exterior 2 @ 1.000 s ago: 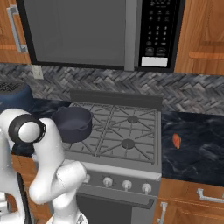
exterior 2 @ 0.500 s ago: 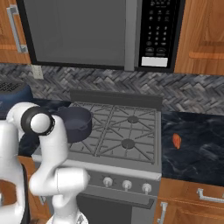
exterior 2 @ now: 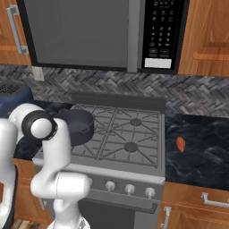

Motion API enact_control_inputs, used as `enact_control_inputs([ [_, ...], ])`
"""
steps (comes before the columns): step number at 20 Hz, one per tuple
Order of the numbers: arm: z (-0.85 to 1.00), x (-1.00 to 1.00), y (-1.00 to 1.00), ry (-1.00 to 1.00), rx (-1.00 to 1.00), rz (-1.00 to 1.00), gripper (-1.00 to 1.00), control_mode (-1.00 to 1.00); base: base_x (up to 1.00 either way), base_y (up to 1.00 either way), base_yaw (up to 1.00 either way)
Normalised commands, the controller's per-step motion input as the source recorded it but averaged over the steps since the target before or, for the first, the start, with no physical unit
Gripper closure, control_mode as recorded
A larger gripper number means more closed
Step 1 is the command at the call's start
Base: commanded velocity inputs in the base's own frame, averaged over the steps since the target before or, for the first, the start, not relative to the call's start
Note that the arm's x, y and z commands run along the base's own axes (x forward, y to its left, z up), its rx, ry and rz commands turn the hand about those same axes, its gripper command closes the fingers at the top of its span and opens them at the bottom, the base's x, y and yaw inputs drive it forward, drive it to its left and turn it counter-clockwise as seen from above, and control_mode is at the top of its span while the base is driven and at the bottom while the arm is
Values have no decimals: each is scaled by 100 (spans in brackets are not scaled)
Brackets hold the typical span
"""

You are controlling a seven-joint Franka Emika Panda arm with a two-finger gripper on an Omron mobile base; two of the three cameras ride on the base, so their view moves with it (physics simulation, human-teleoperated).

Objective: Turn on the burner for the pot on the stove. Wait thirty seconds for the pot to heat up. Then add the sweet potato to the pot.

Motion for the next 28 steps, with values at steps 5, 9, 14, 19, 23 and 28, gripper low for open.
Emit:
enact_control_inputs([
  [5,100,18,-2,2,17,2,-100,-100,0,0,0],
  [9,100,37,0,1,20,1,-100,-100,0,0,0],
  [14,100,74,0,0,20,0,-100,-100,0,0,0],
  [19,100,77,0,0,15,-10,-100,-100,0,0,0],
  [23,100,71,0,0,17,-15,-100,-100,0,0,0],
  [28,100,62,-9,2,19,-23,-100,-100,0,0,0],
])
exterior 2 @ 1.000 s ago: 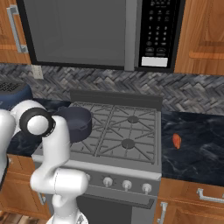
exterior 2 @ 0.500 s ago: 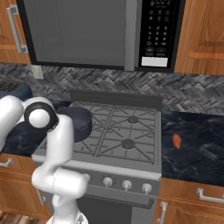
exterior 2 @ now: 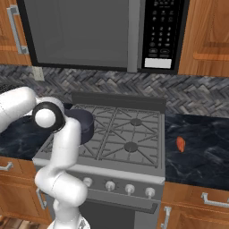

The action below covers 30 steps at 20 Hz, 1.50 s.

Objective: Turn on the burner for the pot on the stove. Wait thirty seconds for the pot to heat up. Then add the sweet potato to the pot.

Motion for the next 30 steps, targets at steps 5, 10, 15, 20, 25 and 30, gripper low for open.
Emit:
enact_control_inputs([
  [5,100,37,-35,11,18,-35,-100,-100,0,0,0],
  [10,92,0,-62,14,17,-37,-100,-100,0,0,0],
  [15,50,-2,-82,21,15,-47,-100,-100,0,0,0],
  [20,17,-14,-100,26,14,-49,-100,-100,0,0,0],
  [25,0,-19,-100,30,11,-44,-100,-100,0,0,0],
  [30,-1,-37,-100,37,10,-21,-100,-100,0,0,0],
])
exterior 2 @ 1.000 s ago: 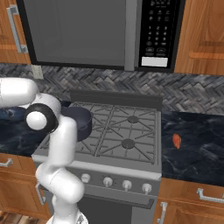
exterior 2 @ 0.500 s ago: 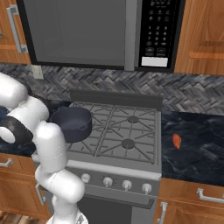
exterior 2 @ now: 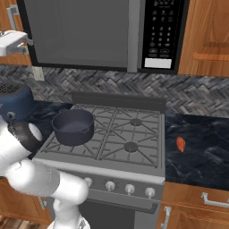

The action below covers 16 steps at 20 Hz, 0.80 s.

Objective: Turn on the burner for the pot on the stove. Wait thirty seconds for the pot to heat up. Then add the sweet potato to the pot.

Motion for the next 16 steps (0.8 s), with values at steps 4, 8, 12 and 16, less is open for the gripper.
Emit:
enact_control_inputs([
  [4,0,-86,-100,33,18,13,-100,-100,0,0,0],
  [8,-3,-69,-94,35,27,27,-100,-100,0,0,0],
  [12,-16,-16,-93,36,38,27,-100,-100,0,0,0],
  [16,-32,0,-98,32,36,19,-100,-100,0,0,0],
])
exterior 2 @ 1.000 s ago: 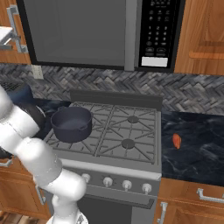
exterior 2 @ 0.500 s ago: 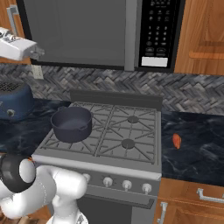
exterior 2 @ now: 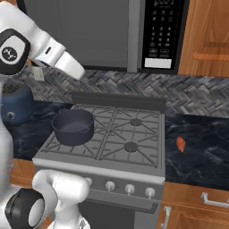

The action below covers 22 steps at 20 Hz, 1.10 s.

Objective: Turn on the burner for the pot on the stove. Wait thirty seconds for the pot to heat up. Then add the sweet potato to the pot.

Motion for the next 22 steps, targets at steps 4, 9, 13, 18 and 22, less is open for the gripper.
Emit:
enact_control_inputs([
  [4,-46,3,-90,25,33,15,-100,-100,0,0,0],
  [9,-46,10,-87,23,20,5,-100,-100,0,0,0],
  [13,-53,14,-78,25,11,2,-100,-100,0,0,0],
  [18,-45,35,-66,25,9,0,-100,-100,0,0,0],
  [22,-45,27,-63,23,15,4,-100,-100,0,0,0],
])
